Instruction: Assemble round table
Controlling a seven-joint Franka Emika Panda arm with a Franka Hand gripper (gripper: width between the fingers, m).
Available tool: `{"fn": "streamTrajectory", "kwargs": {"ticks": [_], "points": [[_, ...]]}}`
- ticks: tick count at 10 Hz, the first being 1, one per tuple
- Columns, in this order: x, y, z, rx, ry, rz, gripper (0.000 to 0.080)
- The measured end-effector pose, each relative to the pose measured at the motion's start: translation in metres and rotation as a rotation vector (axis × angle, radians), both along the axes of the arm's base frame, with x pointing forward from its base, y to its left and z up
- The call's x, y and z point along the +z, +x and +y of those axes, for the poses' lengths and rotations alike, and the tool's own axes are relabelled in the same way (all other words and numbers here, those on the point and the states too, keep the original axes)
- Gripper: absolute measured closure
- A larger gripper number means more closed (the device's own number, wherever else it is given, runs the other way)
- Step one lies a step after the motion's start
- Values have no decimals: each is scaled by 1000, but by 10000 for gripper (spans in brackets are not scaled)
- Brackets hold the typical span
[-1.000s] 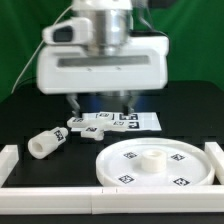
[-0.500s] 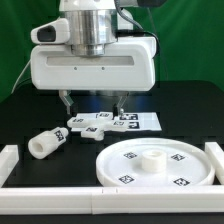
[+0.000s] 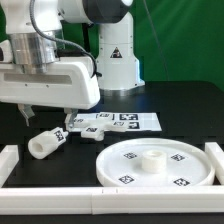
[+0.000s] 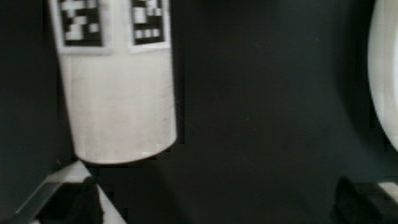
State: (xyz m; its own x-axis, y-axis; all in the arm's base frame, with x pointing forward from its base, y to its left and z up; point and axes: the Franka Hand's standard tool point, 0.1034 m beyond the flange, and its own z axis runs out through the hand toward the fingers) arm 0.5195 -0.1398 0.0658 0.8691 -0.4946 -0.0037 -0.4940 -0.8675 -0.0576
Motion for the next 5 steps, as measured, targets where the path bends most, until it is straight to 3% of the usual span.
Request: {"fn": "streamTrajectory", "kwargs": {"ticks": [2,3,5], "points": [[0,1,-3,28,8,10,150],[5,12,-21,80,26,29,150],[0,13,-32,76,149,203,150]]}}
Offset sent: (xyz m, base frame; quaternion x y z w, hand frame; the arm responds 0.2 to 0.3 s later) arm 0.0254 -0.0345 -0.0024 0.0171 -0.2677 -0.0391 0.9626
